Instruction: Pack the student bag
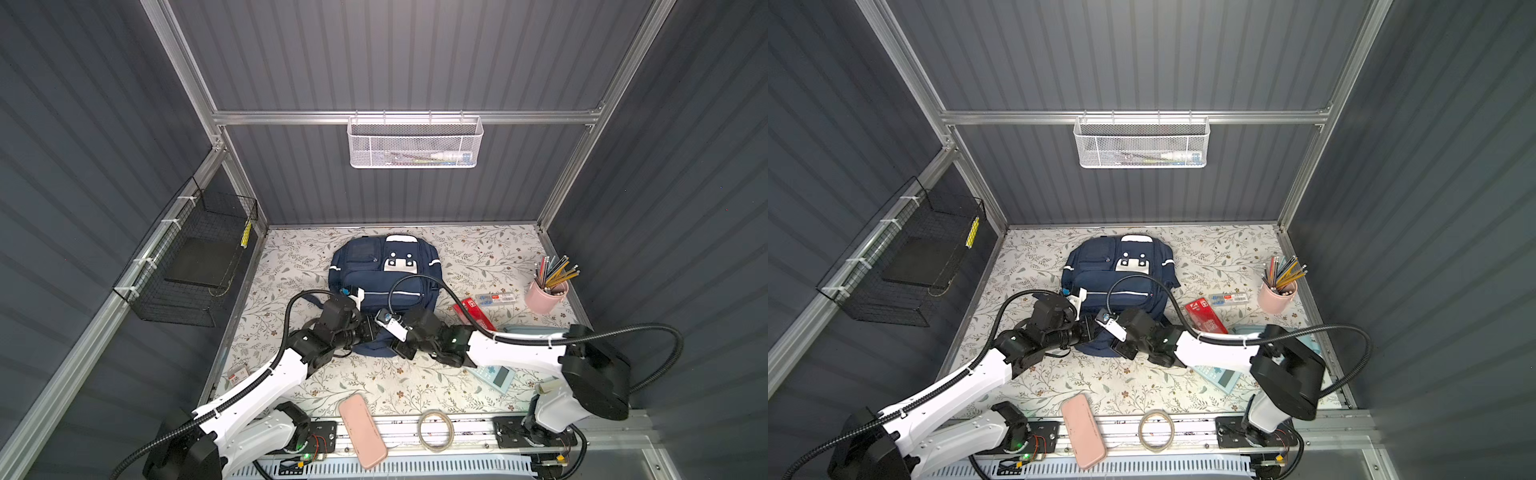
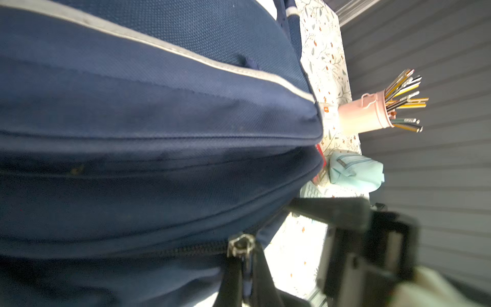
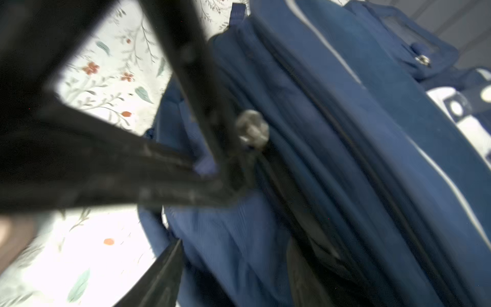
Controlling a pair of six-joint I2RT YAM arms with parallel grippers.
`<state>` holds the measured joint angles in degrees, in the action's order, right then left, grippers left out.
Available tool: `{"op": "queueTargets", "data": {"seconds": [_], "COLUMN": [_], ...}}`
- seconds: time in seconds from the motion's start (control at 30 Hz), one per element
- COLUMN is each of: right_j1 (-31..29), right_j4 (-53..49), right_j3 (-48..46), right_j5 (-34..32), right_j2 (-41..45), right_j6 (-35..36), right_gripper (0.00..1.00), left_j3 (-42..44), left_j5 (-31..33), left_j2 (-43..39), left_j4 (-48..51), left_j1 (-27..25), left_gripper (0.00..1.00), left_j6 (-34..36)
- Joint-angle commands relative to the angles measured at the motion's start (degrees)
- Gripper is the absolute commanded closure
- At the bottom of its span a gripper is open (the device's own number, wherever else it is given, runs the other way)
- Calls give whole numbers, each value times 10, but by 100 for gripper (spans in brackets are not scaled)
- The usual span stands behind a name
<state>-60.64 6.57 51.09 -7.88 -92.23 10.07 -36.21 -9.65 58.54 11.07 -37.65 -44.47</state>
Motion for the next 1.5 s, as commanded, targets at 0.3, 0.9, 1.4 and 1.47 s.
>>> {"op": "queueTargets", "data": {"seconds": [0.3,0.9,1.4,1.47], "right_j1": [-2,49,56,56], "right_j4": [92,62,34,35], "right_j3": [-56,-192,-244,-248], "right_j5": [-82,59,80,86], "right_j2": [35,226,315,322], "right_j6": [35,92,118,114], "right_gripper": [100,100,100,100], "left_j3": [-11,-43,-59,-53], "left_j5": [77,45,12,2], "left_j2": [-23,73,209,212], "left_j4": [40,41,-123,-148], "left_j1": [1,251,354,359], "left_gripper": [100,100,100,100], "left_j6": [25,167,135,142]}}
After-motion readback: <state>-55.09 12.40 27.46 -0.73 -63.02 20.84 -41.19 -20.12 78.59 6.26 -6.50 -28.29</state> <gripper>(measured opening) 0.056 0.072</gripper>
